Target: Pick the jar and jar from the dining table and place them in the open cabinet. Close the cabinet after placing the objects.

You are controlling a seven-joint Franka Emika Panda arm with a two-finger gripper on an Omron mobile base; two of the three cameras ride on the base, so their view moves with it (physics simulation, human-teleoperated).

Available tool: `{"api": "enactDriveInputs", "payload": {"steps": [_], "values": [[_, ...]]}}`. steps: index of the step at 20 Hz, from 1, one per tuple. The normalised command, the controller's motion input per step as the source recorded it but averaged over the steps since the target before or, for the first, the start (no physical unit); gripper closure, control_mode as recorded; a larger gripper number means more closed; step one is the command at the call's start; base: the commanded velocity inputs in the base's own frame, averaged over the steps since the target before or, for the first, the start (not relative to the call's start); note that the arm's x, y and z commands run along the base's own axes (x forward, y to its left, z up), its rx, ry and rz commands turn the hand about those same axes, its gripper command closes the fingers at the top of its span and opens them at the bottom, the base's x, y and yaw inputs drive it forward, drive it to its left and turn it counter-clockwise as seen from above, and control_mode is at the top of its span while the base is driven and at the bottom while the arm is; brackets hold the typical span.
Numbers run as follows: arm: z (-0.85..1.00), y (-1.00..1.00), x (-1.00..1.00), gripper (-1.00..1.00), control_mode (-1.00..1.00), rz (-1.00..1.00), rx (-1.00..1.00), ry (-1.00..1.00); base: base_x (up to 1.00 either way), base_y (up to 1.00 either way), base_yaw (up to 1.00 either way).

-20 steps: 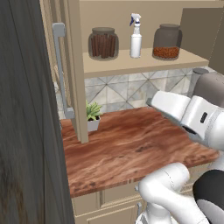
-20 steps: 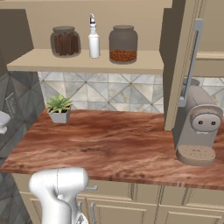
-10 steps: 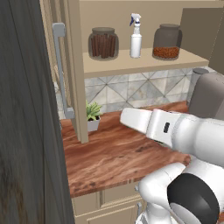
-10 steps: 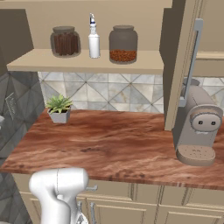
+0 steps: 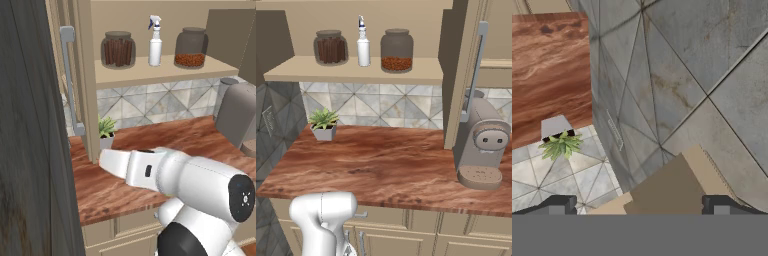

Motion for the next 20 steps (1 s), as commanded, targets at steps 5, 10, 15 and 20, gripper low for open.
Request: {"api": "enactDriveInputs", "payload": {"steps": [5,10,15,20], "values": [[-0.16,0.55,-0.02,-1.0,-1.0,0.04,-0.07,0.0,0.0,0.0,0.0],[-0.01,0.3,0.04,-1.0,-1.0,0.03,-0.16,-0.02,0.0,0.0,0.0],[0.0,0.01,0.07,-1.0,-1.0,0.0,-0.03,0.0,0.0,0.0,0.0],[-0.04,0.0,0.01,-1.0,-1.0,-0.09,-0.12,-0.01,0.0,0.0,0.0]]}}
